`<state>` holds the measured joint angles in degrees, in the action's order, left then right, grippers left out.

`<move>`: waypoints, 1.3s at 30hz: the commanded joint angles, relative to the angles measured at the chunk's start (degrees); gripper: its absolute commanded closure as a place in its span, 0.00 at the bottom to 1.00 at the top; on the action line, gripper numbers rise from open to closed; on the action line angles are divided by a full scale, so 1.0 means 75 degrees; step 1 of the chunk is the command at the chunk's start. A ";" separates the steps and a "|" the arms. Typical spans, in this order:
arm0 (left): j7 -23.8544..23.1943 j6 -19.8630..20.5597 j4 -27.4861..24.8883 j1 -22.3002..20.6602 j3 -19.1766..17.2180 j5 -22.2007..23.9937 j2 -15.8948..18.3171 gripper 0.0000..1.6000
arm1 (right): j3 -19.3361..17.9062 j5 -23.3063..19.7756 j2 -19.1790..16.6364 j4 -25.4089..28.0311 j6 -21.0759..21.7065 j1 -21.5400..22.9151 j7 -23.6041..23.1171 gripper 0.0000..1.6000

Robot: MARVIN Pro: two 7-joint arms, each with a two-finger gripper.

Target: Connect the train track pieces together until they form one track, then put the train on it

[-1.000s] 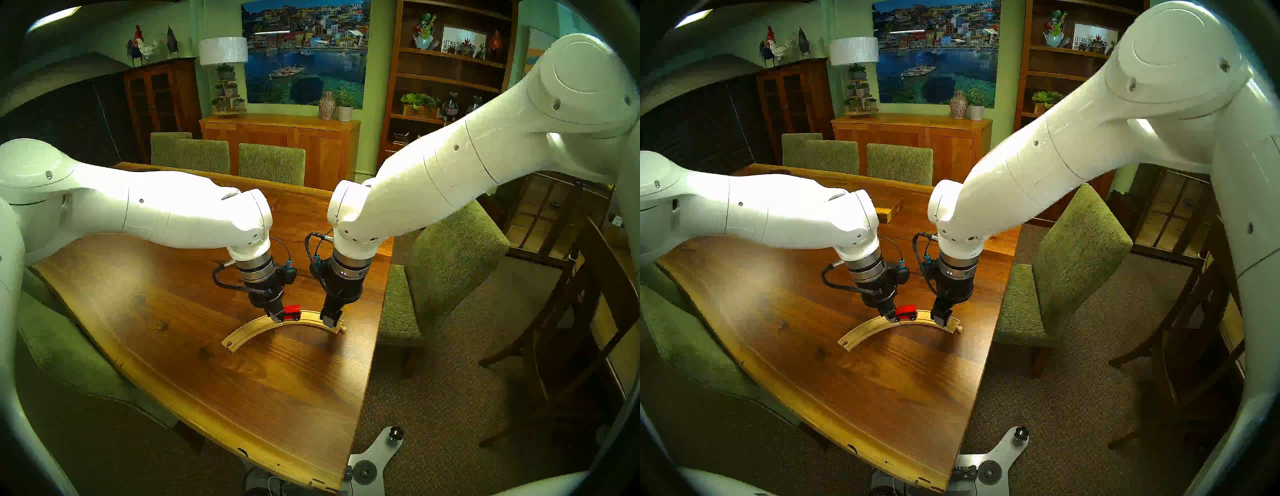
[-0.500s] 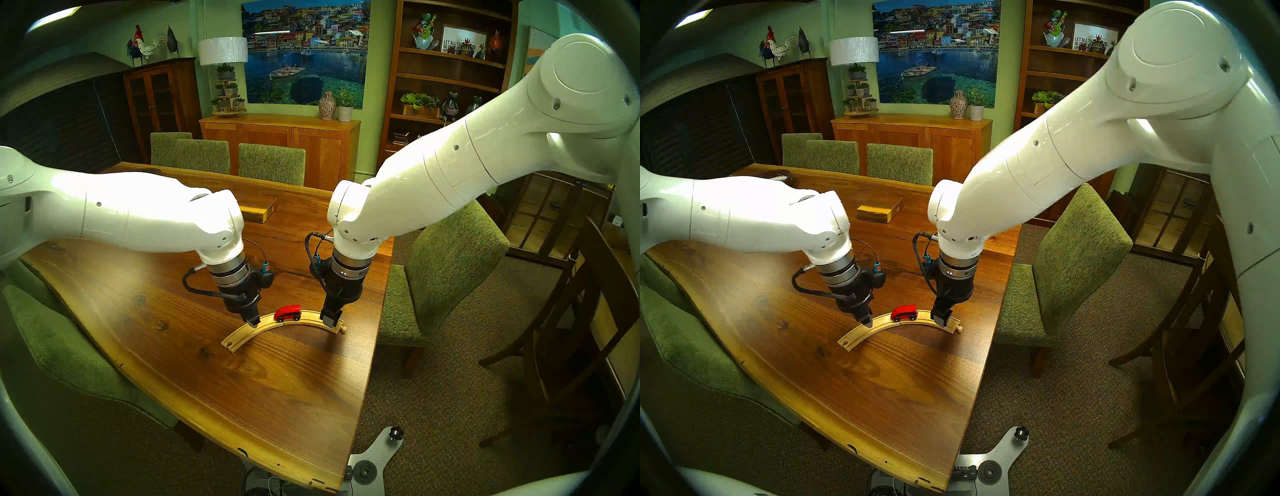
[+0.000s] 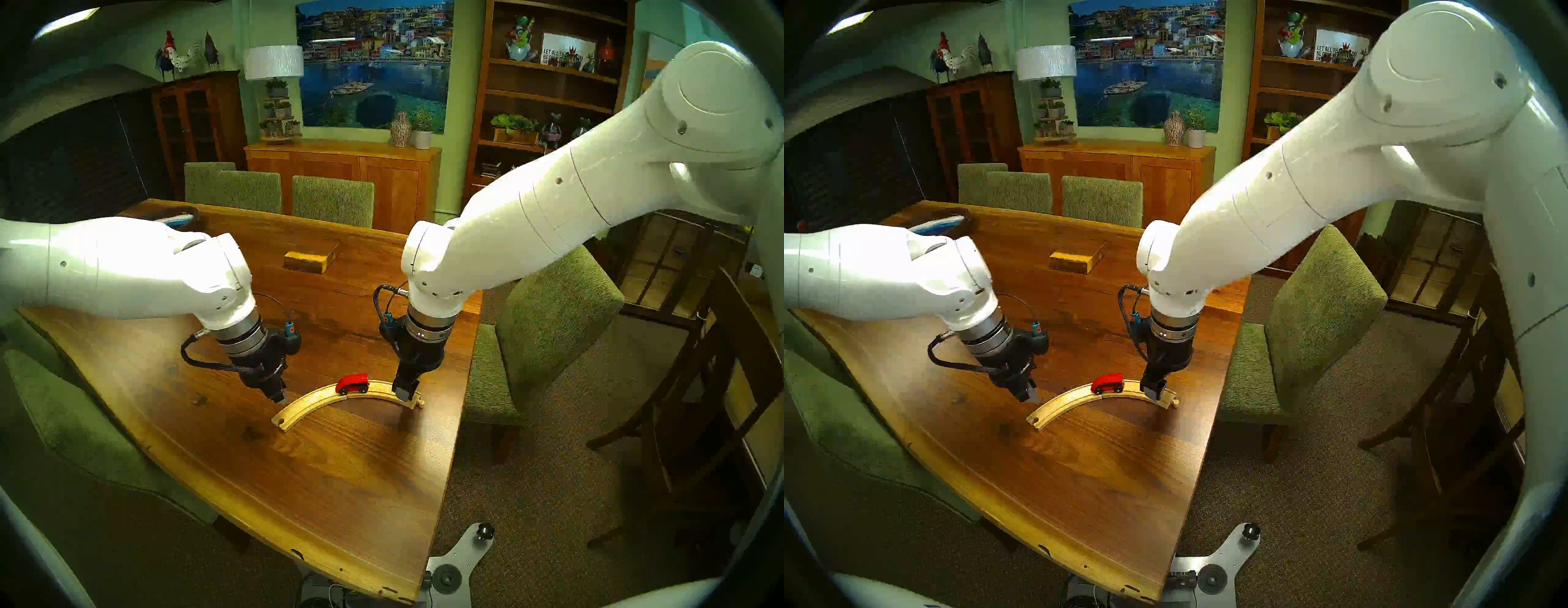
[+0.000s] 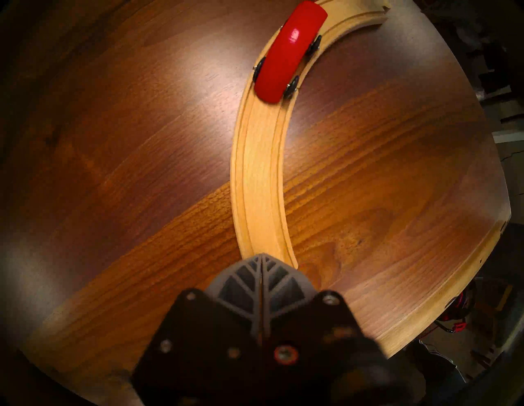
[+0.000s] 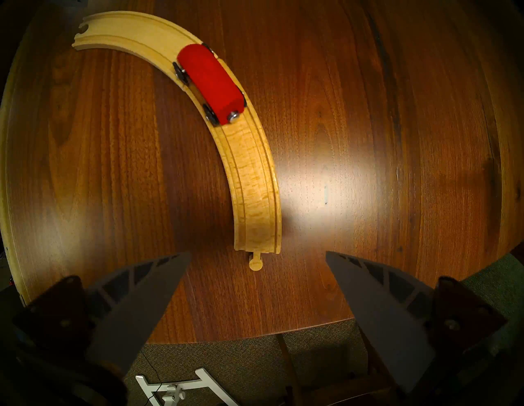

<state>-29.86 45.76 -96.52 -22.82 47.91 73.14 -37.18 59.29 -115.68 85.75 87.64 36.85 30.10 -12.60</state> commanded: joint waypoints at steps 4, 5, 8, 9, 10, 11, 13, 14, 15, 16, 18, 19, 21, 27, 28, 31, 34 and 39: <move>-0.0458 -0.1417 -0.0348 -0.1067 0.0417 -0.0901 0.1246 1.00 | -0.0068 -0.0010 -0.0052 -0.0064 0.0006 0.0207 -0.0006 0.00; -0.0526 -0.1534 -0.0362 -0.1103 0.0455 -0.1003 0.1321 1.00 | -0.0069 -0.0011 -0.0053 -0.0063 0.0006 0.0208 -0.0006 0.00; -0.0708 -0.1795 -0.0427 -0.1203 0.0527 -0.1240 0.1506 1.00 | -0.0070 -0.0011 -0.0054 -0.0061 0.0008 0.0211 -0.0007 0.00; -0.0817 -0.1991 -0.0485 -0.1282 0.0579 -0.1385 0.1653 1.00 | -0.0070 -0.0012 -0.0055 -0.0059 0.0009 0.0214 -0.0008 0.00; -0.0894 -0.2074 -0.0505 -0.1318 0.0602 -0.1495 0.1708 0.92 | -0.0071 -0.0013 -0.0056 -0.0058 0.0010 0.0216 -0.0008 0.00; -0.1244 -0.2175 -0.0542 -0.1418 0.0677 -0.1687 0.1782 0.82 | -0.0072 -0.0014 -0.0058 -0.0055 0.0012 0.0221 -0.0009 0.00; -0.1356 -0.2157 -0.0540 -0.1453 0.0707 -0.1737 0.1775 0.72 | -0.0072 -0.0014 -0.0059 -0.0053 0.0013 0.0223 -0.0010 0.00; -0.1440 -0.2154 -0.0517 -0.1455 0.0722 -0.1783 0.1738 0.64 | -0.0073 -0.0015 -0.0060 -0.0051 0.0014 0.0225 -0.0011 0.00; -0.1563 -0.2159 -0.0492 -0.1456 0.0736 -0.1810 0.1698 0.53 | -0.0073 -0.0015 -0.0061 -0.0051 0.0015 0.0226 -0.0011 0.00; -0.1623 -0.2063 -0.0478 -0.1457 0.0739 -0.1794 0.1660 0.45 | -0.0074 -0.0016 -0.0061 -0.0049 0.0016 0.0228 -0.0011 0.00; -0.1885 -0.1886 -0.0402 -0.1442 0.0760 -0.1825 0.1496 0.04 | -0.0074 -0.0016 -0.0063 -0.0048 0.0017 0.0229 -0.0011 0.00; -0.1907 -0.1803 -0.0376 -0.1421 0.0747 -0.1799 0.1446 0.05 | -0.0075 -0.0016 -0.0063 -0.0048 0.0018 0.0229 -0.0011 0.00; -0.1968 -0.1680 -0.0330 -0.1398 0.0745 -0.1817 0.1333 0.09 | -0.0075 -0.0016 -0.0063 -0.0047 0.0018 0.0230 -0.0011 0.00; -0.2038 -0.1490 -0.0276 -0.1300 0.0697 -0.1825 0.1155 0.00 | -0.0076 -0.0016 -0.0064 -0.0046 0.0019 0.0231 -0.0011 0.00; -0.2051 -0.1480 -0.0269 -0.1293 0.0690 -0.1831 0.1149 0.00 | -0.0076 -0.0016 -0.0064 -0.0046 0.0019 0.0231 -0.0011 0.00; -0.2073 -0.1460 -0.0256 -0.1279 0.0674 -0.1841 0.1139 0.00 | -0.0076 -0.0016 -0.0065 -0.0046 0.0020 0.0231 -0.0011 0.00; -0.2088 -0.1446 -0.0246 -0.1268 0.0662 -0.1847 0.1131 0.00 | -0.0077 -0.0016 -0.0065 -0.0046 0.0020 0.0231 -0.0010 0.00; -0.2101 -0.1434 -0.0235 -0.1261 0.0655 -0.1846 0.1122 0.00 | -0.0077 -0.0016 -0.0066 -0.0045 0.0021 0.0231 -0.0010 0.00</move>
<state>-45.31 35.23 -98.40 -30.93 54.17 59.05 -28.10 59.25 -115.67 85.73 87.67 36.88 30.11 -12.58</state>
